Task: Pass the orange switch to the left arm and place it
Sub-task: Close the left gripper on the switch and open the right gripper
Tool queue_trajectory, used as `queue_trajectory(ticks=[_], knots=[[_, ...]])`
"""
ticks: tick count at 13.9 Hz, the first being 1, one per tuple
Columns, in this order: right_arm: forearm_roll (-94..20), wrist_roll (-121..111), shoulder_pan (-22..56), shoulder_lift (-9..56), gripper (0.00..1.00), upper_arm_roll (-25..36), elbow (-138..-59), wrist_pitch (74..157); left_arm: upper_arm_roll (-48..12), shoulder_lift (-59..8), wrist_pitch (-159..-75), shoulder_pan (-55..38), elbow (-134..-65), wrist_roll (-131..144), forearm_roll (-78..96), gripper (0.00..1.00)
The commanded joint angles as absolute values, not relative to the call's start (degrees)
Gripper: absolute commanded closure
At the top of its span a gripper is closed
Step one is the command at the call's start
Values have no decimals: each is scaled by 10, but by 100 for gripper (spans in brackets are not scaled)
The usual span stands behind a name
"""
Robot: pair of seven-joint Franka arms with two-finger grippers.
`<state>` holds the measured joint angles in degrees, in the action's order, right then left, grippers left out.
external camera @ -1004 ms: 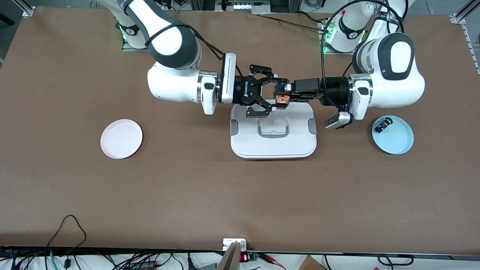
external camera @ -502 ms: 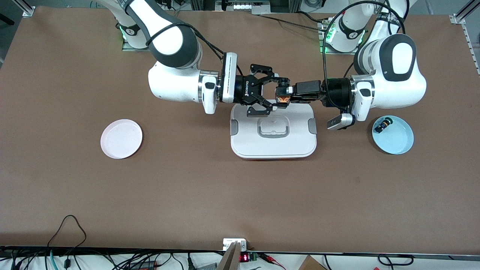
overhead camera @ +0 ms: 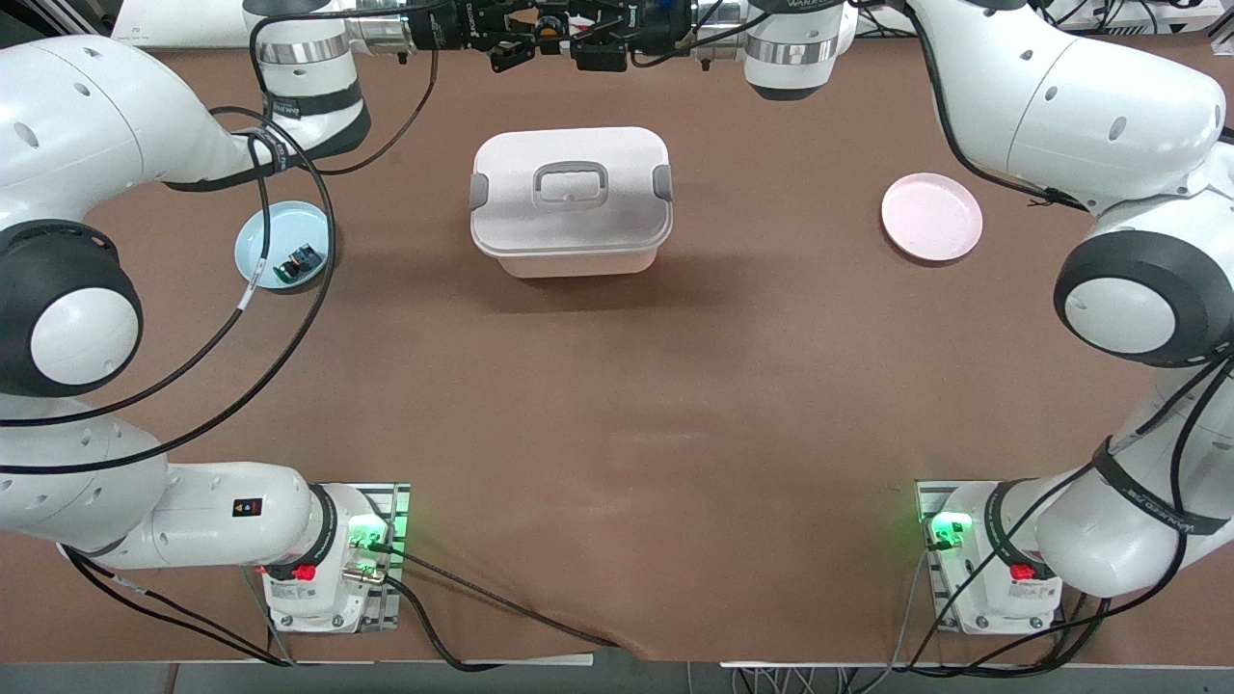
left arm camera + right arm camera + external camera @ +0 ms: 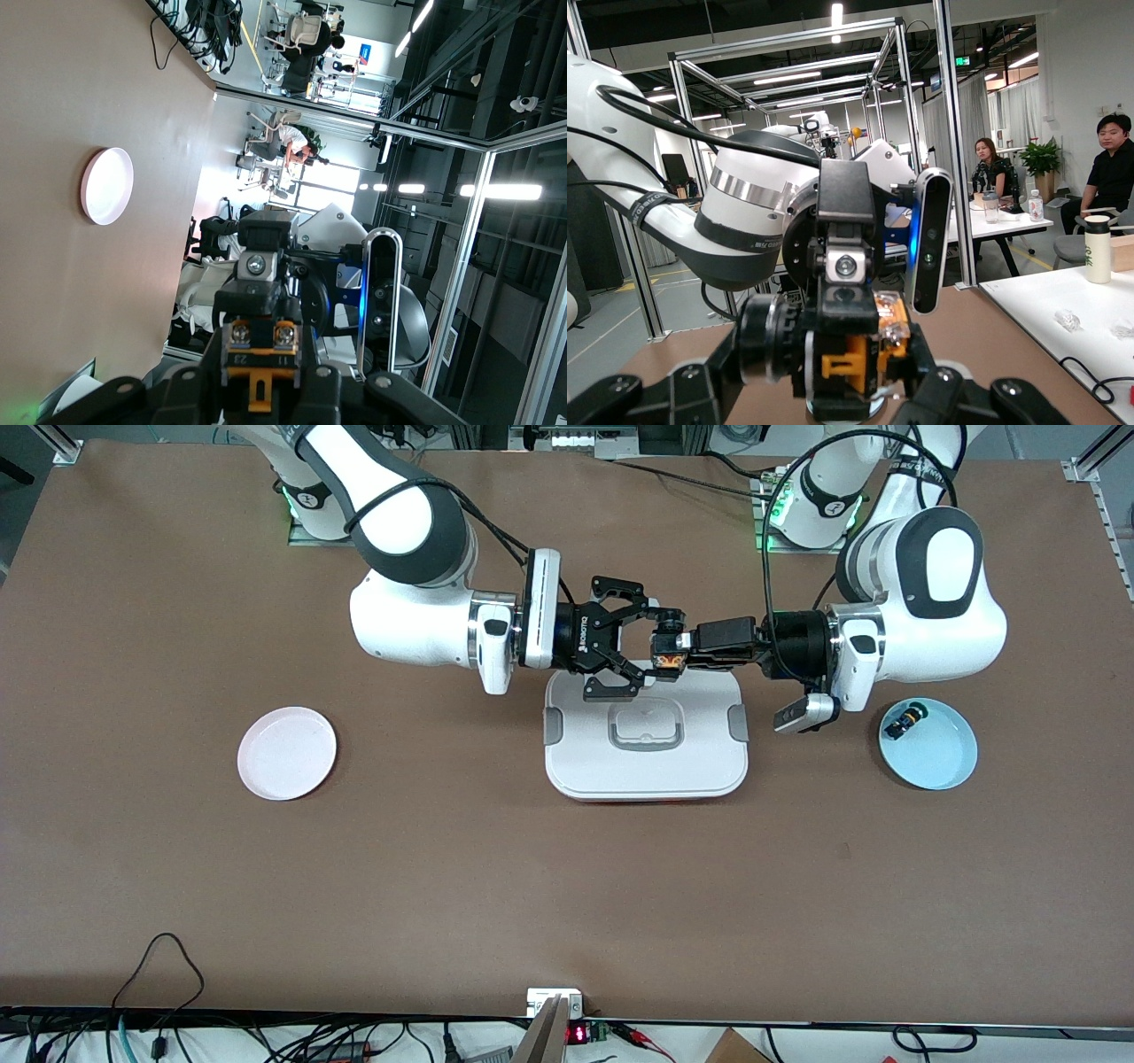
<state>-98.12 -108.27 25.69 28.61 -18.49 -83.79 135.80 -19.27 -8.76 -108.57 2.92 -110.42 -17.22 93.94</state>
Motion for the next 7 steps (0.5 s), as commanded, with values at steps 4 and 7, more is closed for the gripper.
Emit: queue_trajectory(ticks=[4,7], knots=[[-1006,-1082,263,288,0,-184,-843,1358,-189,-69,-1078,36,-1110,-174,948,100],[-1006,-1081,263,288,0,-184,-843,1358,-185,-62,-1072,46,-1110,-172,928,100]])
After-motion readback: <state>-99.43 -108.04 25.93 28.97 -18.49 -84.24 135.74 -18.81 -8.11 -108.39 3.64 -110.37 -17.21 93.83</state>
